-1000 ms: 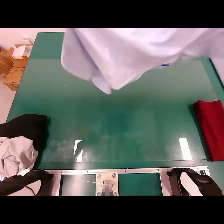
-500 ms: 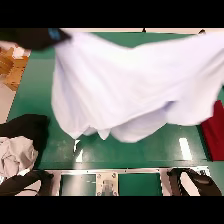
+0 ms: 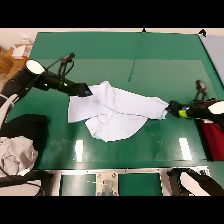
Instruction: Fold the shirts.
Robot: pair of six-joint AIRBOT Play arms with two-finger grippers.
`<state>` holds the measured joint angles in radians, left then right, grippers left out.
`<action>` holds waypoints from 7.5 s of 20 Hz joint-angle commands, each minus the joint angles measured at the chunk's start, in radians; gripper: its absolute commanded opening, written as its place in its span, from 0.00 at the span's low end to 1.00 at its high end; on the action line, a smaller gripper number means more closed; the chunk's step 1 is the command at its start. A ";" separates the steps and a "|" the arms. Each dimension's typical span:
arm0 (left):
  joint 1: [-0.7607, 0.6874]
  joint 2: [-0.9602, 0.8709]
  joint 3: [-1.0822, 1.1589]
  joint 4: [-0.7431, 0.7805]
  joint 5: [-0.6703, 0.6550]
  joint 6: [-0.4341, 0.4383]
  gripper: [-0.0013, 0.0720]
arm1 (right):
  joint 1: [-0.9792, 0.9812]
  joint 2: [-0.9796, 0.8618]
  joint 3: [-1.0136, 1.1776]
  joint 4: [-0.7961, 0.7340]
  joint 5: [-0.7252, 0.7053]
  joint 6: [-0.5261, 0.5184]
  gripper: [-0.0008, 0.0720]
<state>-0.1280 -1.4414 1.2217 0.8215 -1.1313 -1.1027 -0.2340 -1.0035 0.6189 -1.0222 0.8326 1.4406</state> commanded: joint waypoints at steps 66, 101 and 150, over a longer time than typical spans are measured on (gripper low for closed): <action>0.385 0.477 0.392 -0.002 -0.047 0.066 0.05 | -0.278 0.187 0.672 0.269 0.166 -0.075 0.03; 0.181 -0.388 0.401 -0.092 -0.070 0.026 0.05 | -0.376 -0.925 1.232 0.209 0.518 -0.126 0.03; 0.039 -0.237 -0.156 -0.026 0.016 -0.118 0.74 | -0.493 -0.465 0.675 -0.178 0.602 -0.055 0.49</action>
<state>-0.0284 -1.6787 1.0908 0.8169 -1.2831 -1.2423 -0.7151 -1.5070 1.3434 -1.2129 1.4712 1.3922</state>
